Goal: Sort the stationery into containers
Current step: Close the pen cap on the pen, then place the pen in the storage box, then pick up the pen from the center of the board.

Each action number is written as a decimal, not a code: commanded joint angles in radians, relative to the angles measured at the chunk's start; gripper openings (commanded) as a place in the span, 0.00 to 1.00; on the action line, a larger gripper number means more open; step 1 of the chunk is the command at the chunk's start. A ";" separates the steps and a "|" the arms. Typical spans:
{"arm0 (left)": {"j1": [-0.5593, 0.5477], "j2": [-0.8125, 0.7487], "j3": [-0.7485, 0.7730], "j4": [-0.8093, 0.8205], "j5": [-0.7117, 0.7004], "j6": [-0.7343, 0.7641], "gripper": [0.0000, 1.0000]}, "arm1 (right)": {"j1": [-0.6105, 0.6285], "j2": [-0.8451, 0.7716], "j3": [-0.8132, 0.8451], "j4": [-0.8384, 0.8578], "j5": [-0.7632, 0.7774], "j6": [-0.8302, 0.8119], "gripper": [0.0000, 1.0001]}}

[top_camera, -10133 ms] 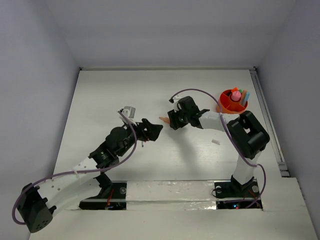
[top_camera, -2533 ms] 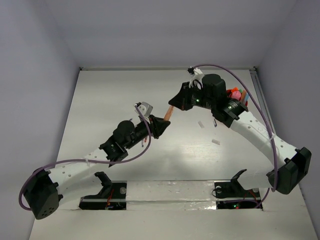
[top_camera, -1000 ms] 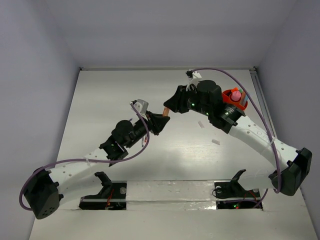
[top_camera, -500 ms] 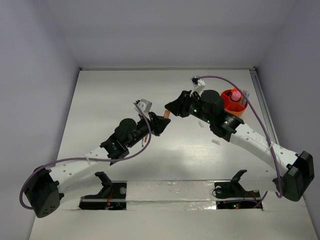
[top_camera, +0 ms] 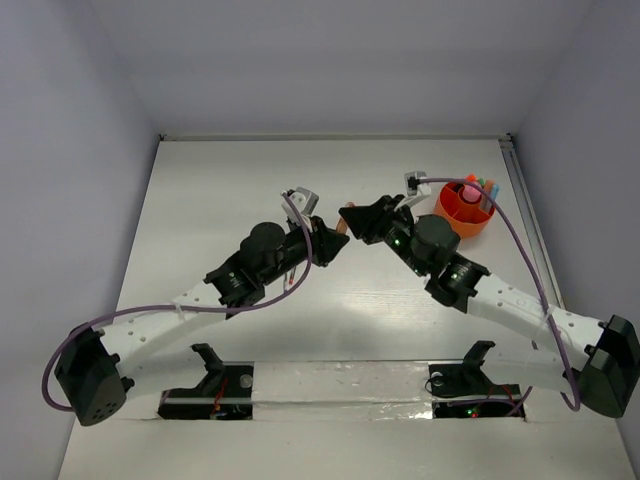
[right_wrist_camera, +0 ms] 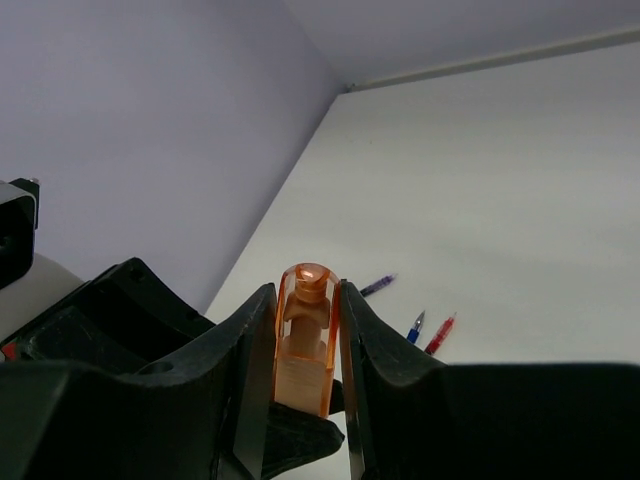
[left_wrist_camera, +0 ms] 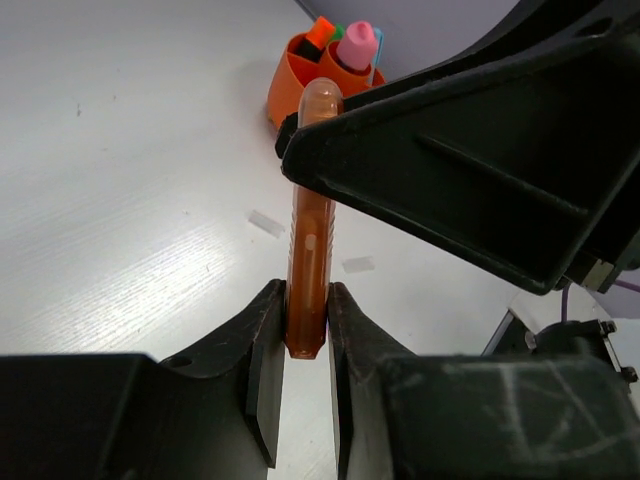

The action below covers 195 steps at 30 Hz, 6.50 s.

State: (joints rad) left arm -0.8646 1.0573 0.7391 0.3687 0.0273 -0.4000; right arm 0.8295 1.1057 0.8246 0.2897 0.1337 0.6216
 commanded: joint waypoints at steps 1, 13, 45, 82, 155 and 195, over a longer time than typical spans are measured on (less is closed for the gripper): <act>0.039 -0.023 0.155 0.291 -0.125 0.007 0.00 | 0.123 -0.004 -0.119 -0.185 -0.011 -0.010 0.00; 0.078 0.012 0.134 0.320 -0.067 -0.023 0.00 | 0.180 -0.029 -0.170 -0.207 0.088 0.027 0.00; 0.068 -0.220 -0.395 0.291 0.020 0.000 0.99 | -0.700 -0.064 -0.084 -0.103 0.421 -0.123 0.00; 0.068 -0.195 -0.434 0.331 -0.018 0.046 0.99 | -0.819 0.207 -0.182 0.169 0.480 -0.072 0.15; 0.068 -0.803 0.009 -0.478 -0.440 0.024 0.99 | 0.160 1.194 1.052 -0.831 0.106 -0.096 0.33; 0.068 -0.564 -0.412 0.028 -0.069 -0.276 0.47 | 0.065 0.229 0.072 -0.067 0.110 -0.034 0.00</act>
State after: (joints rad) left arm -0.7918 0.4610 0.3618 0.1261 -0.1371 -0.6479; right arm 0.9054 1.4002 0.9783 0.0940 0.2375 0.5835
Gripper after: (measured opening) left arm 0.596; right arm 0.154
